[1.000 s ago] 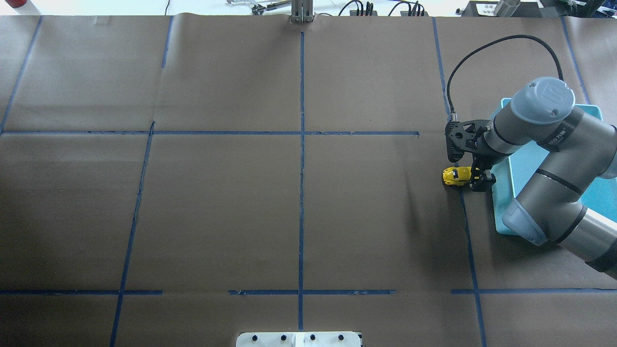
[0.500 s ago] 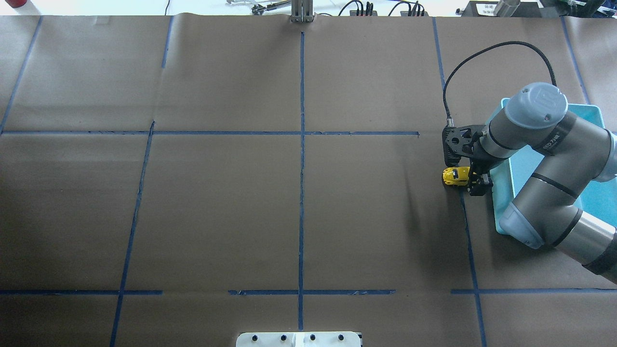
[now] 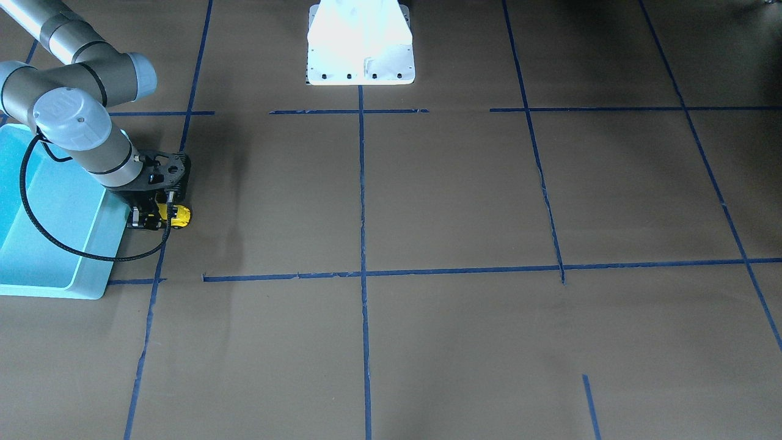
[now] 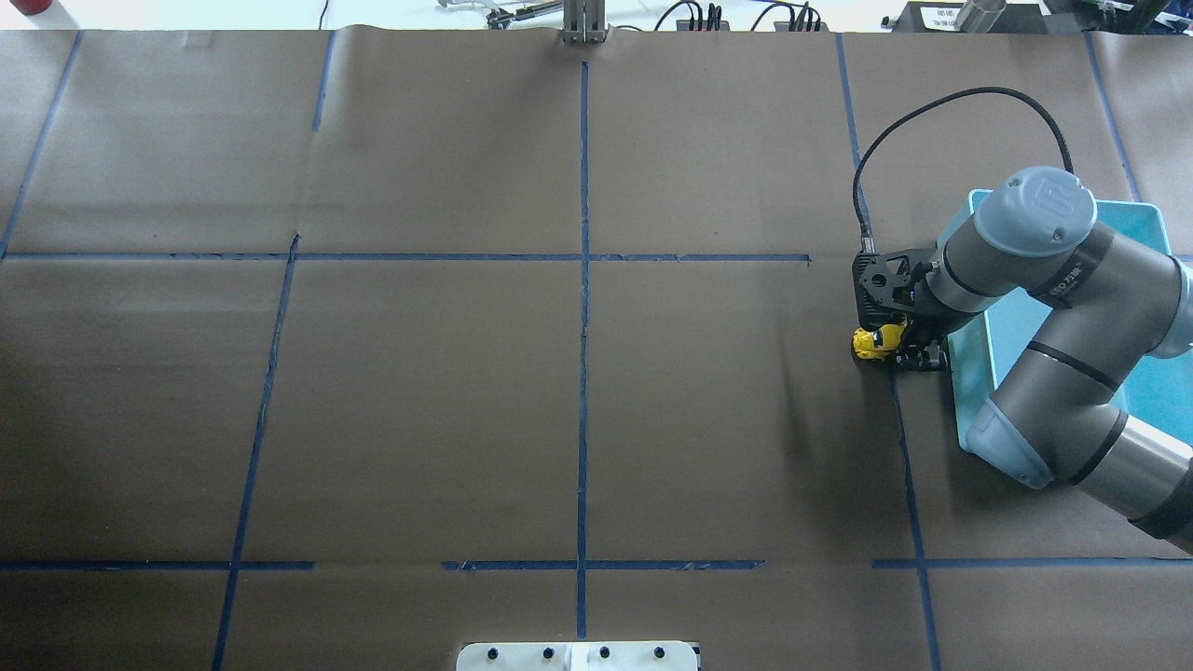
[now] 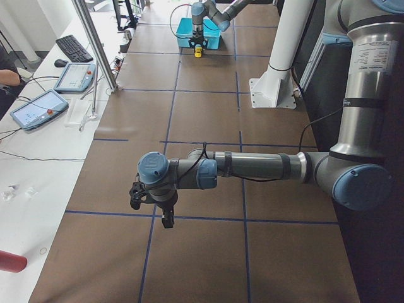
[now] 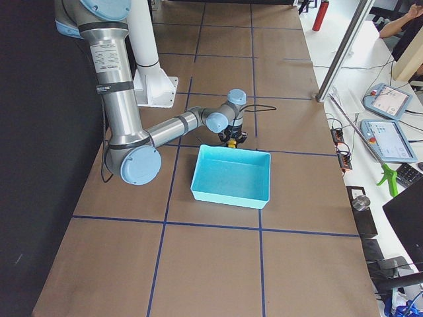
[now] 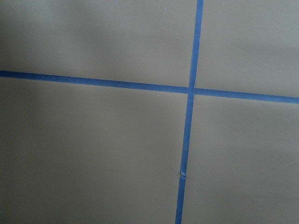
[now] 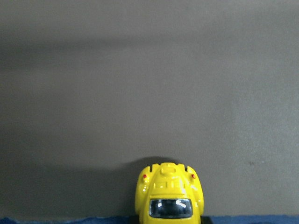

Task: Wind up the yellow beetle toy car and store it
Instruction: 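Close the right gripper on the car and lift it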

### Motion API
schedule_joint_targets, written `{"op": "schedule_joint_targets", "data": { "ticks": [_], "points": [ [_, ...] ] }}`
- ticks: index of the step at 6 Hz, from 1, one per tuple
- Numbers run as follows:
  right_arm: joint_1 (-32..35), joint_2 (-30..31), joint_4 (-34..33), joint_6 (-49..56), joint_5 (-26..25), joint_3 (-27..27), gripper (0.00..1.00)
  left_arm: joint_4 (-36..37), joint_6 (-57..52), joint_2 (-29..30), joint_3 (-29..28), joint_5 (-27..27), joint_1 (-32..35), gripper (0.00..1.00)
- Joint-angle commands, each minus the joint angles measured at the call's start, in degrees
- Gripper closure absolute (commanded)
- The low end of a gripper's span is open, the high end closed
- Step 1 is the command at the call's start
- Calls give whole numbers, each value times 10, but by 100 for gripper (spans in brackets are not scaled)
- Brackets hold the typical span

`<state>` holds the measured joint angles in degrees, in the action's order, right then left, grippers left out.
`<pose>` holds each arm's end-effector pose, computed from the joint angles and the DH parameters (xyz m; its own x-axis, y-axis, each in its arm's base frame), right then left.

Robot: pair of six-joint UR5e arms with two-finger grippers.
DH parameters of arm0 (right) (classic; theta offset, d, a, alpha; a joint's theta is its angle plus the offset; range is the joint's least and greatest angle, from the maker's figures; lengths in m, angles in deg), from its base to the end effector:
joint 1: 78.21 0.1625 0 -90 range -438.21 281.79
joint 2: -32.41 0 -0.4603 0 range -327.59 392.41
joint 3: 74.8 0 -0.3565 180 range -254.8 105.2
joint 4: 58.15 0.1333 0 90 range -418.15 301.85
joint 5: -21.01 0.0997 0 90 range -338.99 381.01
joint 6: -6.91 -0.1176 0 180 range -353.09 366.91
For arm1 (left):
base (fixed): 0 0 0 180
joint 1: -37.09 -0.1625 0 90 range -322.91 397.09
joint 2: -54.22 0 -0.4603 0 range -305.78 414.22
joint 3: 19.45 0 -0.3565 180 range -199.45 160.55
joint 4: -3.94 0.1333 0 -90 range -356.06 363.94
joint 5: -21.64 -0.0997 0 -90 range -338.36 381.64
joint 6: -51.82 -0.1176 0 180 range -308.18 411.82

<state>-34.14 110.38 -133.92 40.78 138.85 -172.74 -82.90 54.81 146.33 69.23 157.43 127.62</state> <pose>-0.3564 -0.4541 0.5209 0.0229 -0.9997 0.0075 0.7311 0.0218 0.6820 -0.0533 -0.4692 0.7036 0.6956 -0.0882 -0.7130 0.0456 0.9959 -0.0787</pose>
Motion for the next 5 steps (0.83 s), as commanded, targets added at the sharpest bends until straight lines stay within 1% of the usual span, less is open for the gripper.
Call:
{"op": "schedule_joint_targets", "data": {
  "ticks": [1,2,3,4,5],
  "points": [
    [-2,-11,-17,-8,1,-42,100,0,0,1,0,0,0,0],
    [1,-35,-90,-9,6,-86,100,0,0,0,0,0,0,0],
    [21,-35,-124,-9,12,-130,100,0,0,0,0,0,0,0],
    [52,-32,-173,-6,40,-183,100,0,0,0,0,0,0,0],
    [91,9,-190,19,53,-221,100,0,0,0,0,0,0,0]
  ]
}}
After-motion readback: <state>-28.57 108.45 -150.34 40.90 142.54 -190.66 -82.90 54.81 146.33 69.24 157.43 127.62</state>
